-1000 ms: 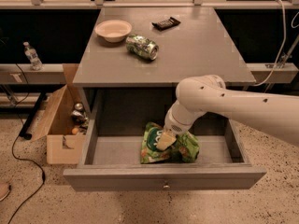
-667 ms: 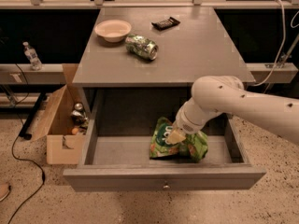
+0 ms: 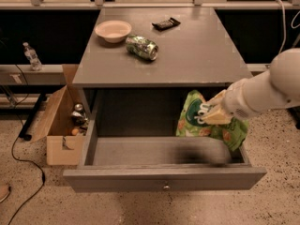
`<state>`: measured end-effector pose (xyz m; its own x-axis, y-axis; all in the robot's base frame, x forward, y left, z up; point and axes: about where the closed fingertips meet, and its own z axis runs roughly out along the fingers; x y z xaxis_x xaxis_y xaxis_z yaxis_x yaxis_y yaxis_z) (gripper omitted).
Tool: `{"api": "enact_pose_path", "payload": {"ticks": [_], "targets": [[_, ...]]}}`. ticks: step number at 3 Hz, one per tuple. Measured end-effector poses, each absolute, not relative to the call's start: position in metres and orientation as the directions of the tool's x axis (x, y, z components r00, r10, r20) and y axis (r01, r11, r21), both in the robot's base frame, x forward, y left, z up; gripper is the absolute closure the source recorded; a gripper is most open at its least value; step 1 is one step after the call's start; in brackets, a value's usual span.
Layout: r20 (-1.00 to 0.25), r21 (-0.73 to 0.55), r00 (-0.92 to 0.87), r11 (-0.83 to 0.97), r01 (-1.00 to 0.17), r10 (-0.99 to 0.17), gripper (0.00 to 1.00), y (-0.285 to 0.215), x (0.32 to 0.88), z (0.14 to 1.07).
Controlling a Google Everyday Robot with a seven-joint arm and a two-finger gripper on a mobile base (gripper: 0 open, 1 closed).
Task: Pick green rice chip bag from top drawer and place on counter
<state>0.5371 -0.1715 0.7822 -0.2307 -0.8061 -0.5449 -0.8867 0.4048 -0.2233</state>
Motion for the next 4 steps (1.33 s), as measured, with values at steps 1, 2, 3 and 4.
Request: {"api": "enact_pose_path", "payload": {"ticks": [1, 2, 3, 4], "targets": [[-0.572, -0.261, -0.195, 0.402, -0.878, -0.797, 1.00, -0.207, 0.527, 0.830], [-0.571, -0.263, -0.185, 0.392, -0.882, -0.800, 1.00, -0.204, 0.527, 0.834], [-0.594, -0.283, -0.168, 0.399, -0.872, -0.787, 1.00, -0.200, 0.538, 0.846], [-0.624, -0.341, -0.120, 0.407, -0.847, -0.772, 1.00, -0.194, 0.571, 0.883]]}}
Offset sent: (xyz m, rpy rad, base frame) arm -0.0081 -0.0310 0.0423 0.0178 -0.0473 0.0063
